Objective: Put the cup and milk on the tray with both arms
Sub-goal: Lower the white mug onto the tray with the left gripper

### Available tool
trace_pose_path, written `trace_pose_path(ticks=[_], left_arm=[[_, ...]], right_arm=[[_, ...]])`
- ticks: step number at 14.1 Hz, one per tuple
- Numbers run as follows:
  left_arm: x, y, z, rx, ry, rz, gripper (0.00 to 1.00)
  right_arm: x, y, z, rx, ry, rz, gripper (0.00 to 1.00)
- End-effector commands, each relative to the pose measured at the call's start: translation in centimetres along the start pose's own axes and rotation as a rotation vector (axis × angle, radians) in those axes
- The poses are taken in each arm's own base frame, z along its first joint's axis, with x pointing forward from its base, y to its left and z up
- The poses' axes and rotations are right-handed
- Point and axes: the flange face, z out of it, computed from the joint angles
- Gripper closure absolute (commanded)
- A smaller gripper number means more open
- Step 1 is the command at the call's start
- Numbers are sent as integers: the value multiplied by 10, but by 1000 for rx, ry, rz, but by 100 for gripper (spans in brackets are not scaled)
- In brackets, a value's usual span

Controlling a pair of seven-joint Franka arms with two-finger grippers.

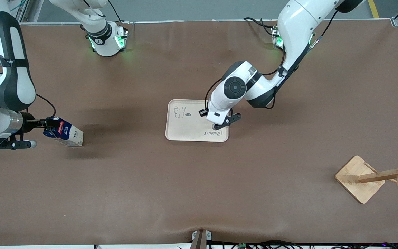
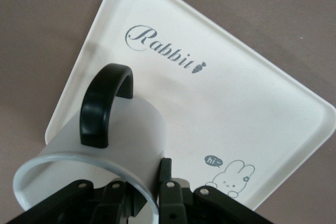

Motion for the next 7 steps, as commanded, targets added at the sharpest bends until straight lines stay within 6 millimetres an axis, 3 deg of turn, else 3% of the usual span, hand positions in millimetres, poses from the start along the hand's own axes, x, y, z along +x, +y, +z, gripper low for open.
trace_pose_path(ticks=[1, 3, 7], left_arm=[[9, 3, 9, 18, 12, -37, 100], [12, 1, 18, 29, 5, -52, 100], [16, 12, 21, 69, -21, -86, 100]], right_arm=[[-6, 2, 4, 14, 30, -11, 0], [-2, 5, 18, -1, 99, -7, 0], [-1, 5, 22, -5, 126, -5, 0]])
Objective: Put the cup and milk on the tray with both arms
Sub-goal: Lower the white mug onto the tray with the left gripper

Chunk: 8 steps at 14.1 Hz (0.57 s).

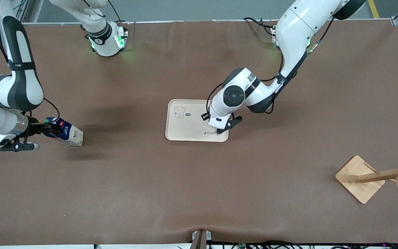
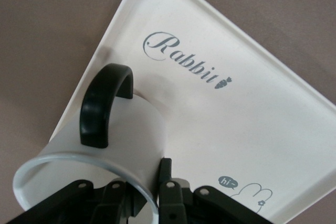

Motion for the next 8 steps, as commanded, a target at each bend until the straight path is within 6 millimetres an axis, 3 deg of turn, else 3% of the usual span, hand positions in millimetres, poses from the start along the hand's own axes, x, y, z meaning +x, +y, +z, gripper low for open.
trace_pose_path(ticks=[1, 3, 6, 8], left_arm=[[-1, 15, -1, 18, 12, -23, 100], [4, 17, -6, 7, 16, -27, 79], [5, 20, -10, -3, 15, -30, 66], [9, 19, -12, -5, 16, -39, 54]], right_arm=[[-7, 3, -5, 18, 14, -4, 6], [-10, 2, -4, 22, 7, -1, 34], [-11, 3, -3, 37, 1, 11, 75], [-11, 1, -4, 63, 5, 24, 80]])
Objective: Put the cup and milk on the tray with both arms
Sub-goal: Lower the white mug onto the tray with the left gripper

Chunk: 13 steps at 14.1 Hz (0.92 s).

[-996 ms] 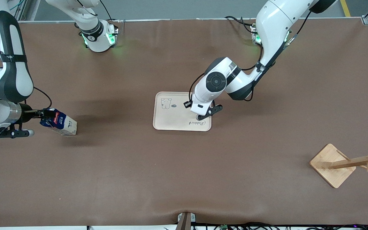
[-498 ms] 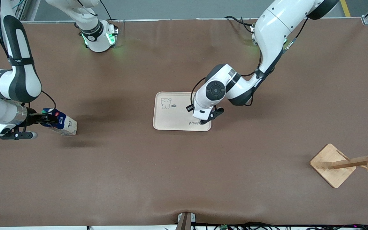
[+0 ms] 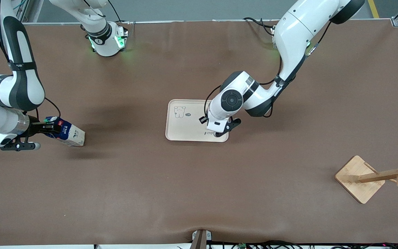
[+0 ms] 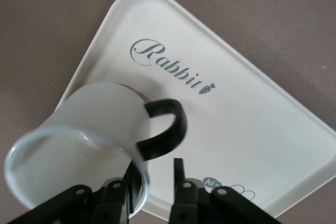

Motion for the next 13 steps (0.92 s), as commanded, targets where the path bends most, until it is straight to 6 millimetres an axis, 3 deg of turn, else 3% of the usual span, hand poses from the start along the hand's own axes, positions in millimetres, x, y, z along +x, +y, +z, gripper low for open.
trace_pose_path(ticks=[1, 3, 4, 5, 6, 8, 11, 13], left_arm=[[4, 6, -4, 5, 14, -21, 47], [7, 10, -14, -16, 17, -28, 34], [7, 13, -19, -26, 20, -44, 21], [9, 14, -27, -37, 27, -61, 5], [10, 14, -37, -50, 40, -59, 0], [15, 18, -63, -75, 57, -63, 0], [42, 12, -126, -89, 104, -82, 0], [58, -2, -175, -107, 145, -83, 0]], right_arm=[[-9, 1, -6, 40, 6, 10, 80], [-10, 1, -15, 43, -1, 16, 85], [-11, -1, -19, 48, -25, 13, 88], [-13, -4, -26, 58, -59, 8, 100], [-14, -7, -37, 66, -98, 1, 100], [-14, -17, -62, 75, -153, -11, 100], [-8, -32, -90, 71, -134, 16, 100], [-13, -62, -115, 72, -194, -28, 100]])
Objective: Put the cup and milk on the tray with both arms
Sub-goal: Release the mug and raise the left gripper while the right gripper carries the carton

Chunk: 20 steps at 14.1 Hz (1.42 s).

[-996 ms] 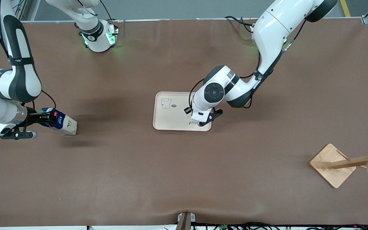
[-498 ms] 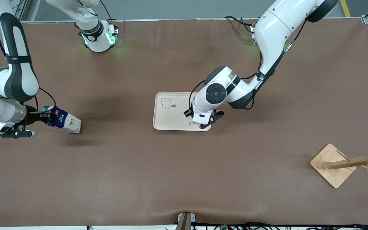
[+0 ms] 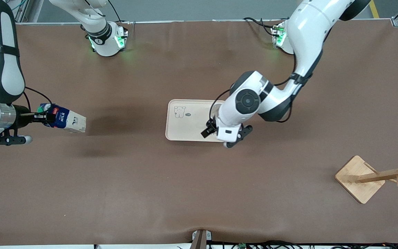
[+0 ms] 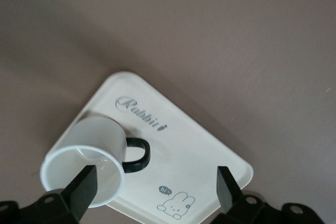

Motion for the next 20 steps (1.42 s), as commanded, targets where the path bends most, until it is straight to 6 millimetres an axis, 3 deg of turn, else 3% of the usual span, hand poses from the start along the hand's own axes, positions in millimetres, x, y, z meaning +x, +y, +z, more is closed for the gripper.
trace_pose_path(ticks=[1, 3, 6, 8, 10, 14, 17, 20], left_arm=[[26, -15, -75, -22, 80, 15, 0], [47, -30, -120, -40, 123, 88, 0], [100, -71, -180, -30, 175, 197, 0], [122, -94, -204, -13, 189, 199, 0], [152, -122, -226, 1, 202, 206, 0], [188, -180, -277, 55, 219, 287, 0], [192, -213, -312, 93, 228, 357, 0], [166, -228, -347, 160, 278, 459, 0]], right_arm=[[-12, -41, -36, 0, -75, -19, 100], [-17, -73, -51, -24, -92, 1, 100], [-23, -113, -71, -42, -81, -44, 100], [-35, -150, -90, -70, -87, -100, 100], [-40, -189, -90, -104, -80, -157, 100], [-44, -226, -90, -115, -60, -59, 100], [-53, -284, -78, -148, -36, -44, 100], [-49, -319, -63, -77, -43, -73, 100]])
